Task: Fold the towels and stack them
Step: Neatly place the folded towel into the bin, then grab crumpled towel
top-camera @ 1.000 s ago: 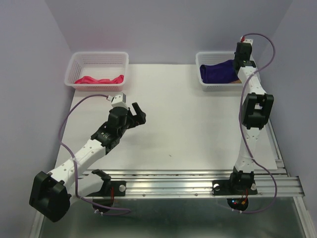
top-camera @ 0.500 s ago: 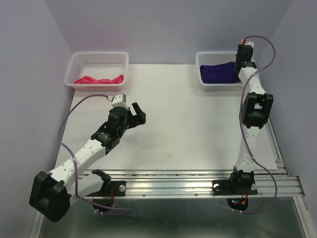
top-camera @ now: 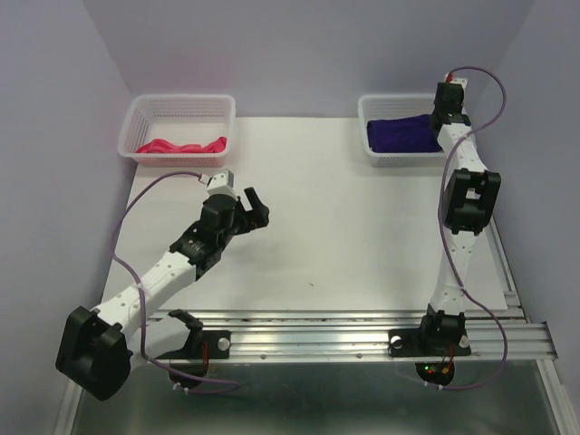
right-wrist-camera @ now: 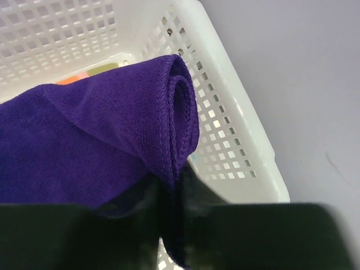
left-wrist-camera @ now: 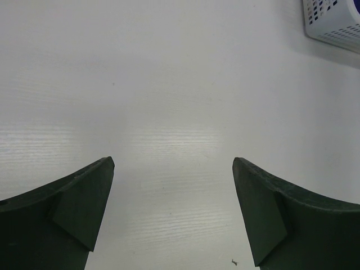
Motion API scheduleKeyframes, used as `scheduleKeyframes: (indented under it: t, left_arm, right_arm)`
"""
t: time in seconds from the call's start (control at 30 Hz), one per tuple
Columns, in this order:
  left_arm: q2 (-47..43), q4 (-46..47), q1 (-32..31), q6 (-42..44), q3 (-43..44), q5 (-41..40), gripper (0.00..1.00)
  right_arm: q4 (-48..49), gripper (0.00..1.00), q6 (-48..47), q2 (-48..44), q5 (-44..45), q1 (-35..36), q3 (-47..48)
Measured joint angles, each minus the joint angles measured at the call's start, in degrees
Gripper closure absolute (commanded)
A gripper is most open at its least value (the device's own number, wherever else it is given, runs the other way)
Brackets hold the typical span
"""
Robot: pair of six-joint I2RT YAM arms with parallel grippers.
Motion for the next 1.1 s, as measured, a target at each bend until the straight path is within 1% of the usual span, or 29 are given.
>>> scheduleKeyframes:
  t: [0.07, 0.1, 0.13, 0.17, 0.2, 0.4, 0.53, 0.63, 0.73, 0.8, 0.83, 0.93, 1.0, 1.1]
  left_arm:
    - [0.2, 0.0, 0.0, 0.0, 0.0, 0.1, 0.01]
    - [0.3, 0.1, 0.0, 0.0, 0.0, 0.2, 0.01]
    - [0.4, 0.1, 0.0, 0.0, 0.0, 0.2, 0.01]
    - [0.7, 0.1, 0.0, 0.0, 0.0, 0.2, 0.01]
    - [0.8, 0.1, 0.0, 0.0, 0.0, 0.2, 0.01]
    - [1.5, -0.1, 0.0, 0.5, 1.3, -0.3, 0.01]
    - [1.8, -0.5, 0.0, 0.8, 3.6, -1.6, 0.01]
    - [2.9, -1.4, 0.5, 1.3, 7.4, -2.8, 0.01]
    - [5.7, -3.9, 2.4, 1.7, 14.5, -4.6, 0.01]
    - [8.5, -5.1, 5.5, 2.3, 19.6, -5.0, 0.01]
    - [9.9, -5.3, 7.4, 2.4, 21.7, -5.2, 0.01]
    - [15.6, -7.2, 13.8, 3.0, 29.5, -8.1, 0.01]
    - [21.9, -8.4, 17.7, 4.0, 37.2, -9.3, 0.01]
    - [32.2, -10.6, 22.1, 5.8, 48.4, -8.0, 0.01]
  right_arm:
    - [0.0, 0.33, -0.1, 0.3, 0.1, -0.1, 0.0]
    - [-0.1, 0.19, 0.2, 0.5, 0.1, -0.2, 0.0]
    - [-0.1, 0.13, 0.2, 0.6, 0.1, -0.3, 0.0]
    - [0.0, 0.03, 0.2, 0.7, 0.0, -0.4, 0.0]
    - [-0.1, 0.0, 0.3, 0.7, 0.0, -0.4, 0.0]
    - [-0.1, 0.0, 0.8, 0.6, -1.2, -0.5, 0.0]
    - [-1.8, 0.0, 2.3, -0.4, -6.3, -0.5, 0.0]
    - [-3.1, 0.0, 3.7, -3.0, -10.3, -0.3, -1.0]
    - [-3.5, 0.0, 4.8, -9.4, -12.6, 0.8, -5.6]
    - [-2.1, 0.0, 5.9, -15.4, -13.5, 2.3, -10.8]
    - [-1.4, 0.0, 6.8, -20.4, -14.3, 3.7, -15.5]
    - [3.2, 0.0, 11.1, -31.3, -17.2, 6.5, -28.1]
    - [7.0, 0.0, 14.9, -40.4, -19.7, 8.9, -39.5]
    - [10.2, 0.0, 19.1, -48.7, -21.4, 10.1, -49.9]
